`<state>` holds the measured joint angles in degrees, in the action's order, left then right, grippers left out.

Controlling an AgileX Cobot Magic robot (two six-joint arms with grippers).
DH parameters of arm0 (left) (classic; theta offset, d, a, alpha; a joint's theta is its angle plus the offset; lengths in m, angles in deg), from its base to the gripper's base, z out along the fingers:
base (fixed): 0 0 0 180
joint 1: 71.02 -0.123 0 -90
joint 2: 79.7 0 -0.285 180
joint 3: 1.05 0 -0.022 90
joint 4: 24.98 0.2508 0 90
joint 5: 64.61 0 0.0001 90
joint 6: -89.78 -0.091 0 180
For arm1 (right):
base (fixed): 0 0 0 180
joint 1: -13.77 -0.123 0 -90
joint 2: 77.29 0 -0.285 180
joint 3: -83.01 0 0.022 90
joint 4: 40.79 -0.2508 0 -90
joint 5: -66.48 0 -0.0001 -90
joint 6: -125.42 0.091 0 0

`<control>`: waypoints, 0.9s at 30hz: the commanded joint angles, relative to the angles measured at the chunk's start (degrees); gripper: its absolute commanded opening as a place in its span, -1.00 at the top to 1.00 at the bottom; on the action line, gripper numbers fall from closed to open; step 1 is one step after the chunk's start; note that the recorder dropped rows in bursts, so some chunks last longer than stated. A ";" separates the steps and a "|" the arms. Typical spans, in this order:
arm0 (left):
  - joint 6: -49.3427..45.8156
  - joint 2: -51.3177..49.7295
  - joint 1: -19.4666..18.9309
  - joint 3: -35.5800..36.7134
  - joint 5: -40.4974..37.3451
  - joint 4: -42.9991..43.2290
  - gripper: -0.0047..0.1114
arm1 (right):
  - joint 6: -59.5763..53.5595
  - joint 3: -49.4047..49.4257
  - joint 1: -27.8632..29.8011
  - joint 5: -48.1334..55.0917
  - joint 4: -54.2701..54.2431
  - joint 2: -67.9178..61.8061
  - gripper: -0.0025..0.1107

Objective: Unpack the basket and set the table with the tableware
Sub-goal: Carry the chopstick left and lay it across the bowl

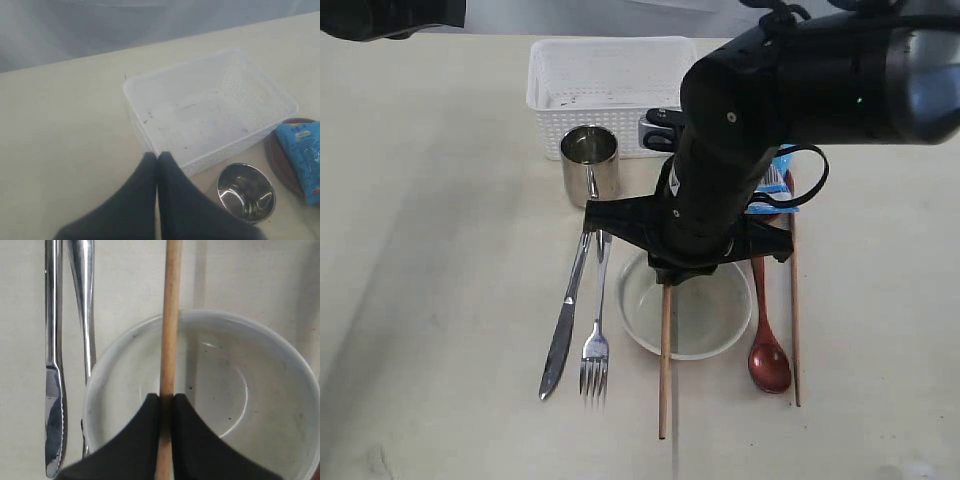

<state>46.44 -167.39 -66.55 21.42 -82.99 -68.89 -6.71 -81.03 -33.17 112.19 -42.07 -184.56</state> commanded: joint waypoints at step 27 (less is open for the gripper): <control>-0.81 0.61 0.25 0.33 -1.65 0.38 0.92 | 6.91 -4.19 3.63 16.75 24.64 5.87 0.04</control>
<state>45.87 -167.35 -66.55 21.42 -84.38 -68.89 -3.89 -85.18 -31.70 120.96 -26.43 -180.97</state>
